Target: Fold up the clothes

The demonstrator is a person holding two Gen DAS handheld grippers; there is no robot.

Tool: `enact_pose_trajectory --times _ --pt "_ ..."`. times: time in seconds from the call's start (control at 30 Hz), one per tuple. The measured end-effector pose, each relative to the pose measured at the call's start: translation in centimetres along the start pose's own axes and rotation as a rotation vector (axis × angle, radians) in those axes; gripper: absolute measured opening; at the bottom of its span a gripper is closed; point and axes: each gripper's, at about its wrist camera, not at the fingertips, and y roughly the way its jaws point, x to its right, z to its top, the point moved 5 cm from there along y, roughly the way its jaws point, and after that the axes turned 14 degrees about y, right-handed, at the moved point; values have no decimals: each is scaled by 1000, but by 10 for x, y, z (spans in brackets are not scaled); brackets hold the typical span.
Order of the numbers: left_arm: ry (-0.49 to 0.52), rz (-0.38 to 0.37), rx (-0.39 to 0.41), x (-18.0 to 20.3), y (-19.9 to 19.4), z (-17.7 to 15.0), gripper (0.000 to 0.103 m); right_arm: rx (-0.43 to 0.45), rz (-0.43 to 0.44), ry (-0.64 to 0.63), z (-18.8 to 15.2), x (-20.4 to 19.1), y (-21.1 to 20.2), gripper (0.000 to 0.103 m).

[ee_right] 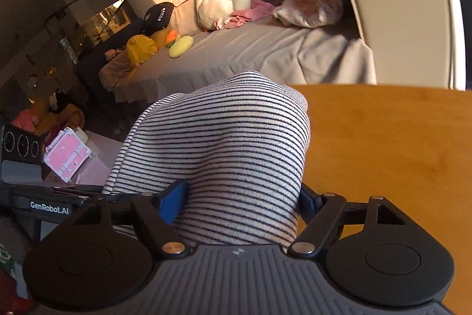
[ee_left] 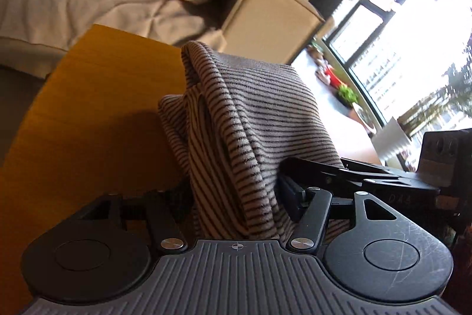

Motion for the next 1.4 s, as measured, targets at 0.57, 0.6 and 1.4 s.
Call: enact_pose_trajectory --times 0.57,0.6,1.4 --pt "252 27 92 17 -11 38 56 -39 88 327 58 25 43 79" --pt "259 37 91 15 -9 35 57 -29 93 292 62 15 42 79" --pt "183 118 284 33 -39 12 84 173 -231 140 -30 17 -67 103"
